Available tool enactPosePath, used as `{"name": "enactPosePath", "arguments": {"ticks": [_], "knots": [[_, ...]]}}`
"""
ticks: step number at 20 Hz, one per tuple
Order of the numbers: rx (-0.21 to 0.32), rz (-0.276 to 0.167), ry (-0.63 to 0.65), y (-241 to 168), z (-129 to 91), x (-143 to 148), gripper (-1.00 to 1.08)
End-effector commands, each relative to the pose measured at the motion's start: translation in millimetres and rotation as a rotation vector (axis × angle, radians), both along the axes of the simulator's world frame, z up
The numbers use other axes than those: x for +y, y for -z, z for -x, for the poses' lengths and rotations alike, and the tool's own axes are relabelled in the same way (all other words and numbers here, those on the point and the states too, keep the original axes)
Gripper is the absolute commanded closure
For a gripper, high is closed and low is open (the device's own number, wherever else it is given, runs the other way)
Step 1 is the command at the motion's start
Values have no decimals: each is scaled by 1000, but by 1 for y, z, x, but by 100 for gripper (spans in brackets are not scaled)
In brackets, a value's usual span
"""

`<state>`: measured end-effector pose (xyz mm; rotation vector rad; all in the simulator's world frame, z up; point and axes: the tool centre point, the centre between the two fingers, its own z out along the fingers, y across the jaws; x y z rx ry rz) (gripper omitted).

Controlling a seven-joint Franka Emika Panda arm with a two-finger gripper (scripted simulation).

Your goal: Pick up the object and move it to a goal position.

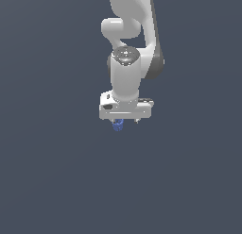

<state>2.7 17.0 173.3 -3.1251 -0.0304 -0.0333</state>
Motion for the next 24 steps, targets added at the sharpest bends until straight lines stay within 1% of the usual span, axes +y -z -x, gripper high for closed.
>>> {"name": "enactPosePath", "arguments": {"ticks": [1,10,16,20,24], "knots": [[0,0,0,0,0,0,-92],[2,24,20,-2,2,-16,-92],[2,23,23,-1,3,-16,-92],[4,22,37,8,10,-18,-92],[8,19,62,22,22,-21,-92]]}}
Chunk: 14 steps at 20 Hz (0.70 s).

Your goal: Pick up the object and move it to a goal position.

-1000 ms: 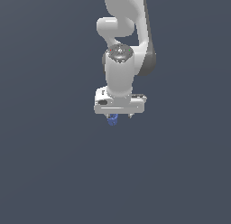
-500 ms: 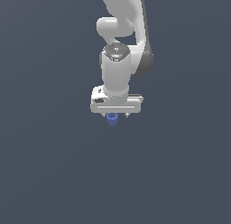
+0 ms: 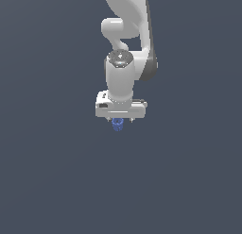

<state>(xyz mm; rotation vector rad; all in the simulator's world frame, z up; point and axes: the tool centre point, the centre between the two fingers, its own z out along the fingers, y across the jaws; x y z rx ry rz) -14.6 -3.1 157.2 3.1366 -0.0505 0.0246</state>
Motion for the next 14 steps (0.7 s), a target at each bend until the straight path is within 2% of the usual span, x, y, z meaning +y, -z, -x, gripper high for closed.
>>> {"name": "enactPosePath", "arguments": {"ticks": [1,8,14], "knots": [[3,-2,18,10,9,-2,-92],[11,-5,78,41,41,-10,-92],[15,-6,108,55,57,-14,-92]]}}
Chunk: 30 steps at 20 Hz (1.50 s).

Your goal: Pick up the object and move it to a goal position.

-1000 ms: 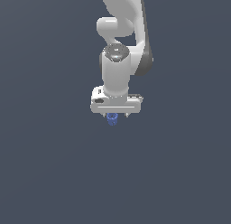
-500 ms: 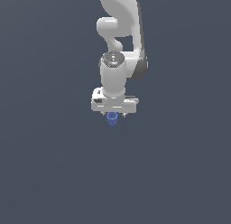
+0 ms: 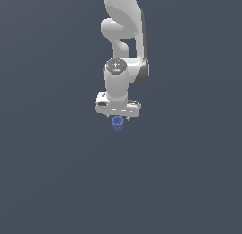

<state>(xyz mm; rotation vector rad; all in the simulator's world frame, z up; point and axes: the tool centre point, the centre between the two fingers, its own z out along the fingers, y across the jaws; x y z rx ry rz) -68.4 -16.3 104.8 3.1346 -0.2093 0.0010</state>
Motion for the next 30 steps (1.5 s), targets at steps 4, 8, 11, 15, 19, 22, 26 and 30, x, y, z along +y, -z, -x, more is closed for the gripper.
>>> {"name": "enactPosePath", "arguments": {"ticks": [4,8,11,15,19,22,26,30], "knots": [[1,0,12,5,7,-1,-92],[1,0,10,8,6,-1,-92],[1,0,11,17,6,-1,-92],[1,0,11,37,7,-1,-92],[1,0,12,51,8,-1,-92],[1,0,12,55,7,-1,-92],[1,0,12,55,7,-1,108],[1,0,12,55,7,-1,108]]}}
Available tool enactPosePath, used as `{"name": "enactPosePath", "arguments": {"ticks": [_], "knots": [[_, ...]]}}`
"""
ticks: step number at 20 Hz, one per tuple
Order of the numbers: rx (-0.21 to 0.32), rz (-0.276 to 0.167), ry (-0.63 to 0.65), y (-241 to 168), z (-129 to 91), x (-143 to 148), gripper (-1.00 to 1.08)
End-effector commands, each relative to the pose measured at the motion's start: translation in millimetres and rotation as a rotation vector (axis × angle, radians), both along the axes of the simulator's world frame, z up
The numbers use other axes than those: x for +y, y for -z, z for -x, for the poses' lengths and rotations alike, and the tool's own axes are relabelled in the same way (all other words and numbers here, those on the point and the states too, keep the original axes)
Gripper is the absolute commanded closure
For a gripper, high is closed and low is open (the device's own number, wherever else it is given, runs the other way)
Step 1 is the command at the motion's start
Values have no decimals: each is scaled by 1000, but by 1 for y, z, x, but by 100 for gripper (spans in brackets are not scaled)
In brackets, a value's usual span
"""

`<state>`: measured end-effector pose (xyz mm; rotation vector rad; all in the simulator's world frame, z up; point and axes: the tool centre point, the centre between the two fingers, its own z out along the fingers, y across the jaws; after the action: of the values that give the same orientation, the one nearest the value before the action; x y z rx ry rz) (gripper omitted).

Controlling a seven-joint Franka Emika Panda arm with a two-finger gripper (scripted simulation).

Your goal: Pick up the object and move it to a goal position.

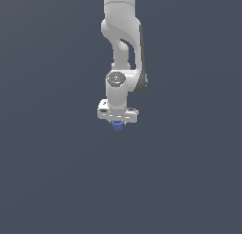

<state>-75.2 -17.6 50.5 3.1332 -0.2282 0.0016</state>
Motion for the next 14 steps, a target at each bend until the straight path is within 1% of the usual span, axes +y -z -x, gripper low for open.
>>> {"name": "enactPosePath", "arguments": {"ticks": [1,8,14], "knots": [[1,0,0,1,0,0,108],[0,0,0,-4,0,5,108],[0,0,0,-27,-3,31,108]]}}
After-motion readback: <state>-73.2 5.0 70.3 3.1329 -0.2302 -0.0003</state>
